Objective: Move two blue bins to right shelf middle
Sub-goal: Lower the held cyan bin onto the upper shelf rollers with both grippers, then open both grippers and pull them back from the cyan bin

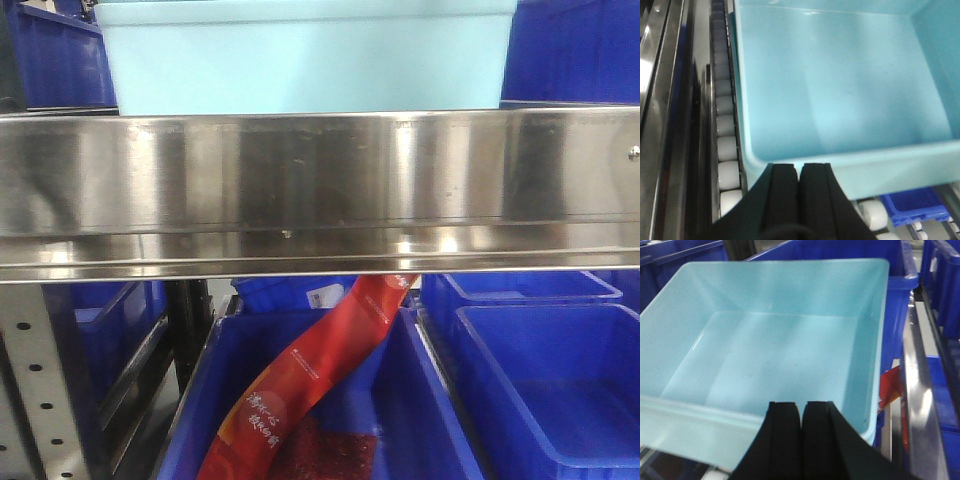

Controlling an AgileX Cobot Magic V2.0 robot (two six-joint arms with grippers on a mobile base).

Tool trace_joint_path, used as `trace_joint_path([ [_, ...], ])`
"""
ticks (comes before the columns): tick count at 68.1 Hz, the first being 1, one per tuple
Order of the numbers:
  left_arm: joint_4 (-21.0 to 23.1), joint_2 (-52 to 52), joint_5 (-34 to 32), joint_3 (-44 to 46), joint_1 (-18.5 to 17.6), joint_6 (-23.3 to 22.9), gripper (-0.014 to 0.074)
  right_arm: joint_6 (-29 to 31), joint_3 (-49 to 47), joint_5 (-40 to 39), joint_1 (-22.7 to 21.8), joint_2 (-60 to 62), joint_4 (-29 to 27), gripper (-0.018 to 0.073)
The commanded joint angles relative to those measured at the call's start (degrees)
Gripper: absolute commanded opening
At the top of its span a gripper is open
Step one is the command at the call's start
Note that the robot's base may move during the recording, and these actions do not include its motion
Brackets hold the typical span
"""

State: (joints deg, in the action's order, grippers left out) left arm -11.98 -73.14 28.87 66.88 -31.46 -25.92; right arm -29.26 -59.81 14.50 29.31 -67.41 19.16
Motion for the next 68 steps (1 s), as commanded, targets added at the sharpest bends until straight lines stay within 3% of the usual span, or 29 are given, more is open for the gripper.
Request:
trace_joint_path([
  [1, -0.14, 4.18, -8.58, -6.7, -0.26, 1.79, -0.0099, 0.36, 4.95, -7.08, -0.03, 2.6, 1.44, -0.0167],
  [10, -1.78, 10.27, -17.0, -16.06, -0.26, 1.9, -0.0099, 0.36, 13.96, -20.64, -0.03, 5.27, 2.3, -0.0167],
  [18, -3.41, 15.4, -20.49, -23.01, -0.26, 1.9, -0.0099, 0.36, 19.71, -26.54, -0.03, 8.86, 2.3, -0.0167],
  [42, -4.96, 34.47, -20.38, -31.41, -0.26, 1.9, -0.0099, 0.36, 24.59, -14.5, -0.03, 25.97, 2.37, -0.0167],
  [68, -5.08, 42.25, -21.2, -31.41, -0.26, 1.9, -0.01, 0.36, 24.59, -13.66, -0.03, 37.33, 2.37, -0.0167],
])
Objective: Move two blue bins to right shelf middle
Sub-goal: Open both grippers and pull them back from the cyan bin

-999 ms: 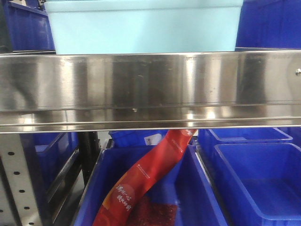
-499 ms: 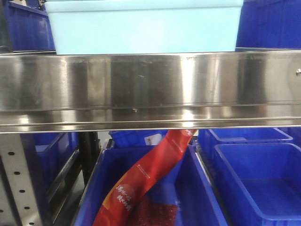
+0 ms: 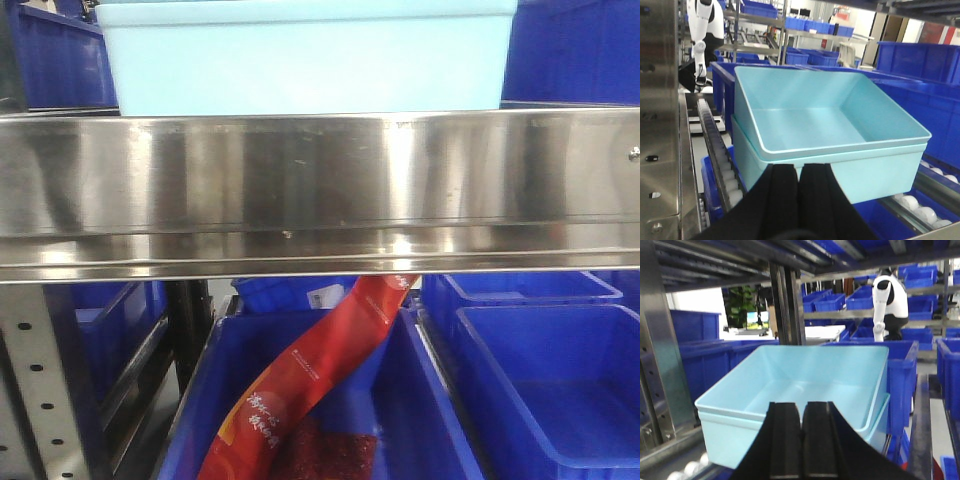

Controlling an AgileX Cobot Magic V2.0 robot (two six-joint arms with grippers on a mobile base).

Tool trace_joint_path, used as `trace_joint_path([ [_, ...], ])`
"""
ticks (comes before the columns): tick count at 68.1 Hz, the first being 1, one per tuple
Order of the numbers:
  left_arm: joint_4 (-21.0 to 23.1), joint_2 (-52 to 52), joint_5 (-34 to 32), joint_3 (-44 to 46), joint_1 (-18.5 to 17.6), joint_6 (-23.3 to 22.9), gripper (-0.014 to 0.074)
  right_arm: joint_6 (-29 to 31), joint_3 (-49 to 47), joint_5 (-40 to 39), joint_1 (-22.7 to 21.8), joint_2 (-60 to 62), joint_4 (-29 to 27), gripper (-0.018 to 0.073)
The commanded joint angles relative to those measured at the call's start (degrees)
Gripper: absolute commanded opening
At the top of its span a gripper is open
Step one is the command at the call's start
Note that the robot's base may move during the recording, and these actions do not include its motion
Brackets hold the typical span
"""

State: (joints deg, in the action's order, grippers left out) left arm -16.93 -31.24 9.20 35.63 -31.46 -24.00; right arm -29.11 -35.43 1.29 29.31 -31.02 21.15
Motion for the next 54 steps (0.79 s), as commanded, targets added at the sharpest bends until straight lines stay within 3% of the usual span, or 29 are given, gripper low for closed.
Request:
trace_joint_path([
  [1, -0.12, 0.35, -1.53, -0.16, -0.26, -0.01, -0.01, 0.21, 0.21, -0.45, -0.03, 1.05, 0.39, -0.0167],
  [32, -0.12, 0.35, -1.53, -0.16, -0.26, -0.01, -0.01, 0.21, 1.27, 1.63, -1.11, 2.44, 0.24, -0.0167],
  [35, -0.12, 0.35, -1.53, -0.16, -0.26, -0.01, -0.01, 3.07, 3.0, 1.63, -2.96, 3.86, -1.32, -0.0167],
  [45, -0.12, 0.35, -1.53, -0.16, -0.26, -0.01, -0.01, 24.51, 11.61, -1.71, -12.19, 9.67, -15.64, -0.0167],
  [54, -0.12, 0.35, -1.53, -0.16, -0.26, -0.01, -0.01, 26.65, 18.05, -2.2, -18.0, 13.67, -17.24, -0.0167],
])
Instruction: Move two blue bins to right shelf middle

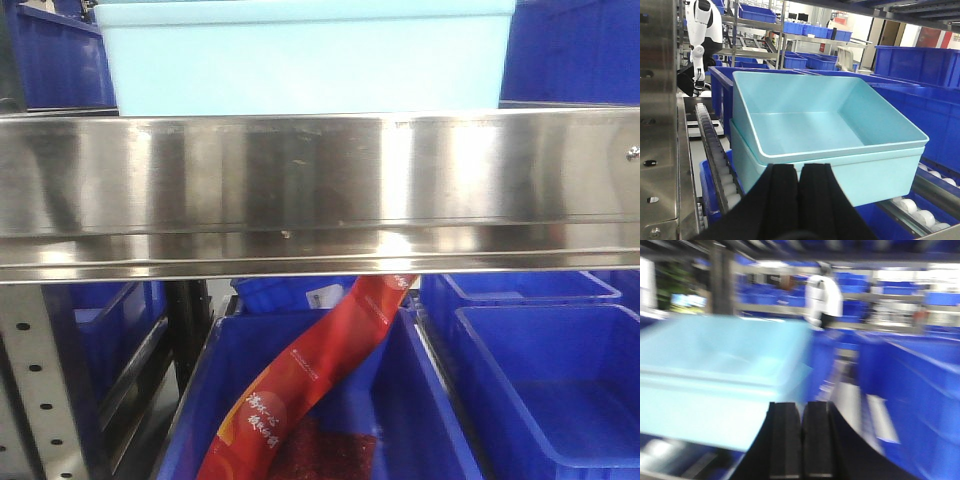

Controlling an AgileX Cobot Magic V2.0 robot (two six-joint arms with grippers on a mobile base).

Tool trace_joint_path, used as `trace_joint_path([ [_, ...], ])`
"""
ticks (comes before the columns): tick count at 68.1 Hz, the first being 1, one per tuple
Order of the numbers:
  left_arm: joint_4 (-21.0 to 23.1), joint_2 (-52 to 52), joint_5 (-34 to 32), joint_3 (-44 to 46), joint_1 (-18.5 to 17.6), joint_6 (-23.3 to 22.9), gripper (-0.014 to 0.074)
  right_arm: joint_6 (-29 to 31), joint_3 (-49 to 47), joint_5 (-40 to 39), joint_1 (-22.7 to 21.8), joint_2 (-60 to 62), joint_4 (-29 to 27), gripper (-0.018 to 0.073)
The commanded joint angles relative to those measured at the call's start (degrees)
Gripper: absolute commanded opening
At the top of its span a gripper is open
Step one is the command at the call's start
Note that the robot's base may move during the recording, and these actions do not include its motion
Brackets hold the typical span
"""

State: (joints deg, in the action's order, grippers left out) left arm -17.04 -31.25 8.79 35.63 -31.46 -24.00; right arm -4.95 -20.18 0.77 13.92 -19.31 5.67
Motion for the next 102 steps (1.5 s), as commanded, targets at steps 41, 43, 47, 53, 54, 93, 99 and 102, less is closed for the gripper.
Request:
trace_joint_path([
  [41, -0.01, 0.35, -1.12, -0.16, -0.26, -0.01, -0.01, 2.5, 20.18, -1.69, -9.52, 19.31, -1.89, -0.0167],
  [43, -0.01, 0.35, -1.12, -0.16, -0.26, -0.01, -0.01, 2.5, 20.18, -1.19, -9.52, 19.31, -1.89, -0.0167],
  [47, -0.01, 0.35, -0.86, -0.16, -0.26, -0.01, -0.01, 2.5, 20.18, -0.77, -9.52, 19.31, -1.89, -0.0167],
  [53, -0.01, 0.35, -0.84, -0.16, -0.26, -0.01, -0.01, 2.5, 20.18, -0.77, -9.52, 19.31, -1.89, -0.0167],
  [54, -0.01, 0.35, -0.84, -0.16, -0.26, -0.01, -0.01, 2.5, 20.18, -0.77, -9.52, 19.31, -1.89, -0.0167],
  [93, -0.01, 0.35, -0.84, -0.16, -0.26, -0.01, -0.01, 2.39, 20.18, -1.2, -11.21, 19.31, -4.34, -0.0167],
  [99, -0.01, 0.35, -0.84, -0.16, -0.26, -0.01, -0.01, 2.39, 20.18, -1.2, -11.21, 19.31, -4.34, -0.0167],
  [102, -0.01, 0.35, -0.84, -0.16, -0.26, -0.01, -0.01, 2.39, 20.18, -1.2, -11.21, 19.31, -4.34, -0.0167],
])
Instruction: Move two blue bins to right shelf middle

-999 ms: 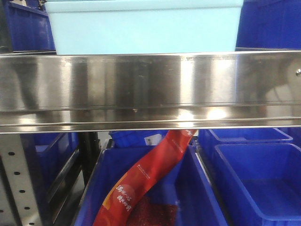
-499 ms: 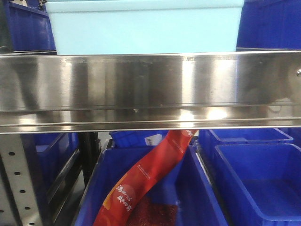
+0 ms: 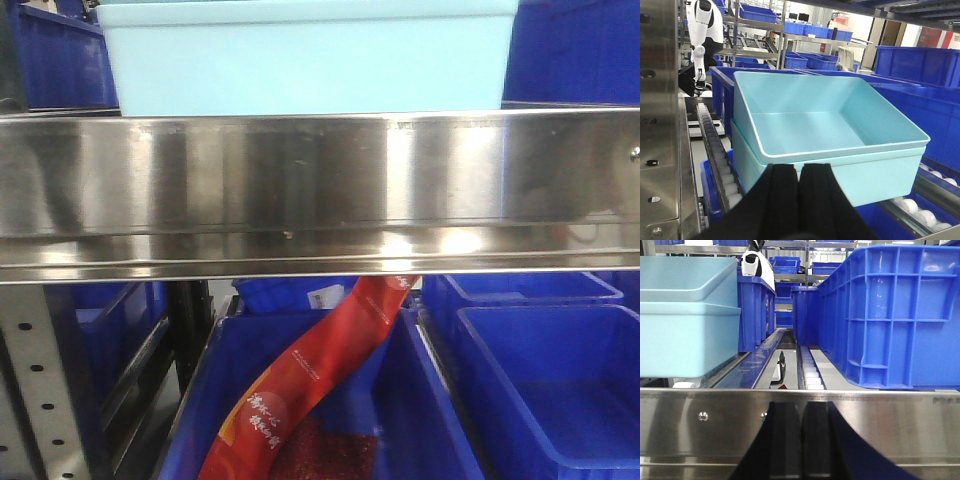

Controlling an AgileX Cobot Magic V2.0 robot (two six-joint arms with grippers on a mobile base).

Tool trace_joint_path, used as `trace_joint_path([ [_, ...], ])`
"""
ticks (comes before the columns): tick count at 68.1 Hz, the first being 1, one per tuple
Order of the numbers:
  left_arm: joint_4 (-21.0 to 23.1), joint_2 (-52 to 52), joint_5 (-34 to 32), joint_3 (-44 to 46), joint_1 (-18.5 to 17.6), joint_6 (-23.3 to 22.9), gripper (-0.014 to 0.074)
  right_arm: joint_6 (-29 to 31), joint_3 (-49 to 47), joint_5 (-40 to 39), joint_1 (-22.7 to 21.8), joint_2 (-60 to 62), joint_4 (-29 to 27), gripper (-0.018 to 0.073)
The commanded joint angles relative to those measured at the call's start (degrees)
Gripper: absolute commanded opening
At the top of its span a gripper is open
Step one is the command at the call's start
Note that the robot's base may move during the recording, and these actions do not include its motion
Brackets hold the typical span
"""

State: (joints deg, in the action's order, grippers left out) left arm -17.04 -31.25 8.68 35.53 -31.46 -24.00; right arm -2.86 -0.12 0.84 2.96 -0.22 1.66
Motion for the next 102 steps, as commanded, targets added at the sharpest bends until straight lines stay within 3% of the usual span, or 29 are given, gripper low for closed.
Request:
trace_joint_path([
  [1, -0.01, 0.35, -0.73, -0.06, -0.26, -0.01, -0.01, 0.3, 0.12, -1.26, -0.25, 0.22, -0.32, -0.0167],
  [37, -0.01, 0.83, -0.72, -0.43, -0.26, -0.01, -0.01, 0.3, 0.12, -1.26, -0.25, 0.22, -0.32, -0.0167],
  [42, -0.01, 2.87, -0.86, -2.2, 1.46, 0.12, -0.01, 0.3, 0.12, -1.26, -0.25, 0.22, -0.32, -0.0167],
  [46, 2.36, 5.58, -1.1, -5.24, 4.1, 5.69, -0.01, 0.3, 0.12, -1.26, -0.25, 0.22, -0.32, -0.0167],
  [53, 11.62, 11.56, -2.89, -12.32, 9.57, 18.75, -0.01, 0.3, 0.12, -1.26, -0.25, 0.22, -0.32, -0.0167],
  [58, 14.01, 15.55, -4.25, -16.55, 12.68, 24.0, -0.01, 0.3, 0.12, -1.26, -0.25, 0.22, -0.32, -0.0167],
  [69, 14.51, 23.07, -4.22, -24.27, 17.63, 24.31, -0.01, 0.3, 0.12, -1.26, -0.25, 0.22, -0.32, -0.0167],
  [79, 17.51, 29.11, -4.22, -30.48, 21.36, 24.31, -0.01, 0.3, 0.12, -1.26, -0.25, 0.22, -0.32, -0.0167],
  [102, 17.62, 31.25, -7.24, -35.53, 21.76, 24.0, -0.01, 0.3, 0.12, -1.26, -0.25, 0.22, -0.32, -0.0167],
])
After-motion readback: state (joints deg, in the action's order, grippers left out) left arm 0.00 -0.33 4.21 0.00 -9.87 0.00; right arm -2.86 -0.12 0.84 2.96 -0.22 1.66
